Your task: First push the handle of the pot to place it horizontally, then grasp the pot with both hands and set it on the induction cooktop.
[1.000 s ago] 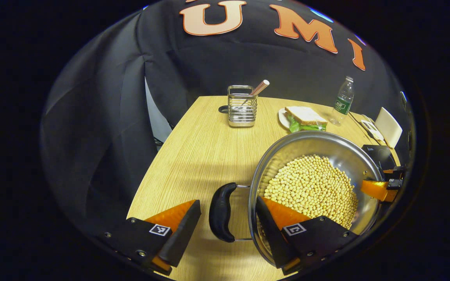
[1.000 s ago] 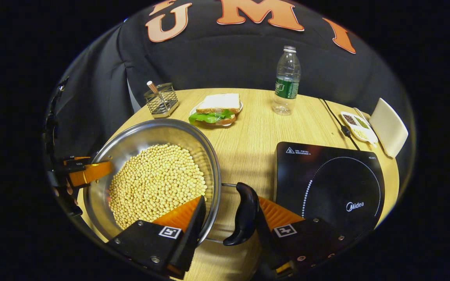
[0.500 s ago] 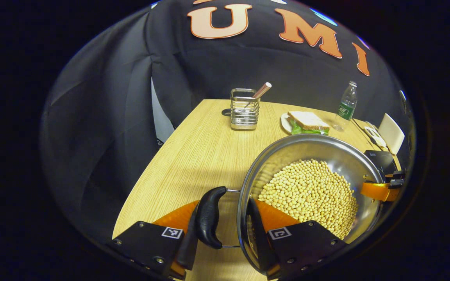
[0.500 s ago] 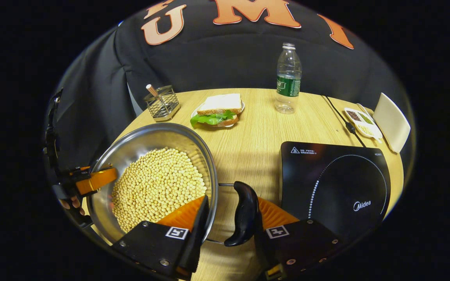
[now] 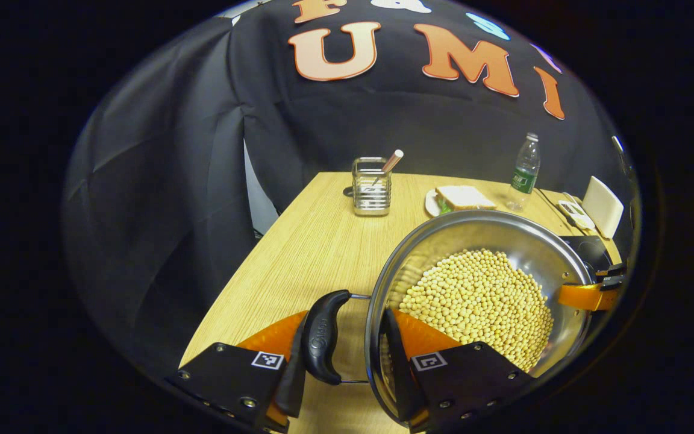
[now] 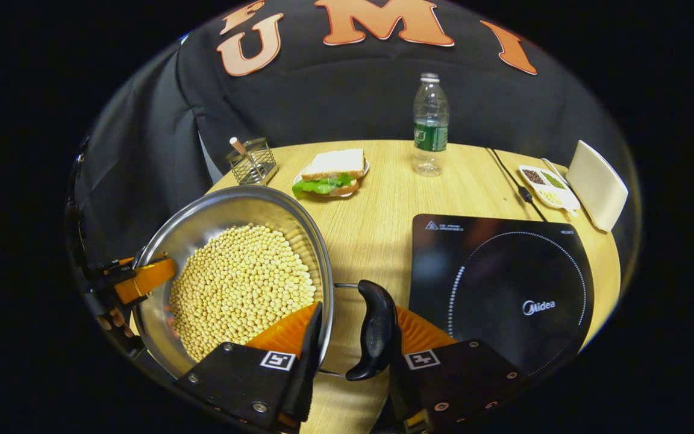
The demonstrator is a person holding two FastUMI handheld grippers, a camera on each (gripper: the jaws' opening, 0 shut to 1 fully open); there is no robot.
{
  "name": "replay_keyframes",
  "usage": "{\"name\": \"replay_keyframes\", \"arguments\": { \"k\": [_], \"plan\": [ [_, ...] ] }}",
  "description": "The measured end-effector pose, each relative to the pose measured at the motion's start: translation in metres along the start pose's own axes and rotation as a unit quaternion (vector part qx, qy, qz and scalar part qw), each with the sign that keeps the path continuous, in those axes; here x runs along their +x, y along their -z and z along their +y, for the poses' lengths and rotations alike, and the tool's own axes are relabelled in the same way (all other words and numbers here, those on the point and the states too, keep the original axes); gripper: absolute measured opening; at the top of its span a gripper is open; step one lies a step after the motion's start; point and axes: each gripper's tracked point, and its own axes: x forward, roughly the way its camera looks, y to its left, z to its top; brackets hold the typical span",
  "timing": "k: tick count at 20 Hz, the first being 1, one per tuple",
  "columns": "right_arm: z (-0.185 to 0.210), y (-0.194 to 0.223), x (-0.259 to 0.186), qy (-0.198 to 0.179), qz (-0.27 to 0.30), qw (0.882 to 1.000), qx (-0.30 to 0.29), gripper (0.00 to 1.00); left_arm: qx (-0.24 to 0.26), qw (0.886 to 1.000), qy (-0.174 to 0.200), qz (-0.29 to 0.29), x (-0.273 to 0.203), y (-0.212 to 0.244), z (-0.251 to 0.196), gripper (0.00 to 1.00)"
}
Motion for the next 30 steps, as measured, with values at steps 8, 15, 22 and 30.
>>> {"name": "replay_keyframes", "arguments": {
  "k": [8, 15, 22, 30],
  "plan": [
    [-0.016, -0.010, -0.019, 0.005, -0.041, 0.999, 0.016, 0.51, 0.020, 0.999, 0.010, -0.037, -0.005, -0.007, -0.002, 0.61],
    [-0.031, -0.010, -0.045, 0.028, -0.060, 0.997, 0.038, 0.51, 0.043, 0.997, 0.039, -0.057, 0.000, -0.012, -0.007, 0.61],
    [-0.035, -0.015, -0.059, 0.059, -0.072, 0.994, 0.050, 0.47, 0.053, 0.993, 0.069, -0.074, 0.008, -0.012, -0.010, 0.61],
    [-0.032, -0.012, -0.066, 0.085, -0.076, 0.991, 0.069, 0.51, 0.068, 0.990, 0.094, -0.075, 0.012, -0.013, -0.016, 0.61]
  ]
}}
